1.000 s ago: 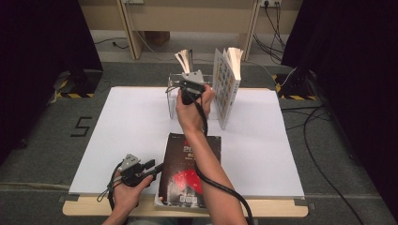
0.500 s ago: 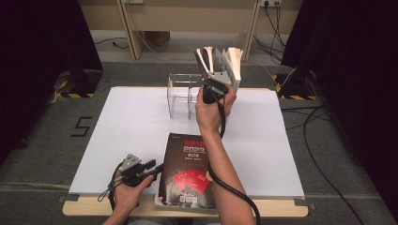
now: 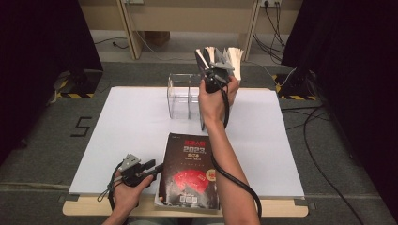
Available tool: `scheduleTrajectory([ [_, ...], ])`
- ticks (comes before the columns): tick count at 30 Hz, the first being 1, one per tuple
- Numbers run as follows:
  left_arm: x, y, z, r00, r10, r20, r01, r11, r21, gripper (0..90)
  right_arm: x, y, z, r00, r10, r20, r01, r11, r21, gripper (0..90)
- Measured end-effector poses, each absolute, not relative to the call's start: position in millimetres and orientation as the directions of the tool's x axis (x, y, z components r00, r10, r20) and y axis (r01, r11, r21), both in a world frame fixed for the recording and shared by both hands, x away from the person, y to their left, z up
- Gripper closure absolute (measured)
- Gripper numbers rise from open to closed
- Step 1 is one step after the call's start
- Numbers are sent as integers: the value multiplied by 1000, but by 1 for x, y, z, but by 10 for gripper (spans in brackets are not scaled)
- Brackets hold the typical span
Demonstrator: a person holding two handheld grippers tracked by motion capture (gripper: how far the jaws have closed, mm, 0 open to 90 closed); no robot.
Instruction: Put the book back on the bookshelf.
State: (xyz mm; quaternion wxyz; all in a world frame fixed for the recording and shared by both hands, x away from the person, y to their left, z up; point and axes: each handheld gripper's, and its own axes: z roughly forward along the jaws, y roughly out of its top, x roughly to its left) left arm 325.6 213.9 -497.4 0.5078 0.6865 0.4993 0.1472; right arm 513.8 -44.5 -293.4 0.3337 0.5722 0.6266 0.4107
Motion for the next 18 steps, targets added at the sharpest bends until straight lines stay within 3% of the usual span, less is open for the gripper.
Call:
scheduleTrajectory([
  [13,325,214,-497,463,832,-306,535,13,845,542,535,-43,-287,-129,990,63,530,15,848,766],
  [18,326,214,-498,460,834,-306,536,14,844,543,533,-43,-292,-139,988,69,483,7,875,771],
])
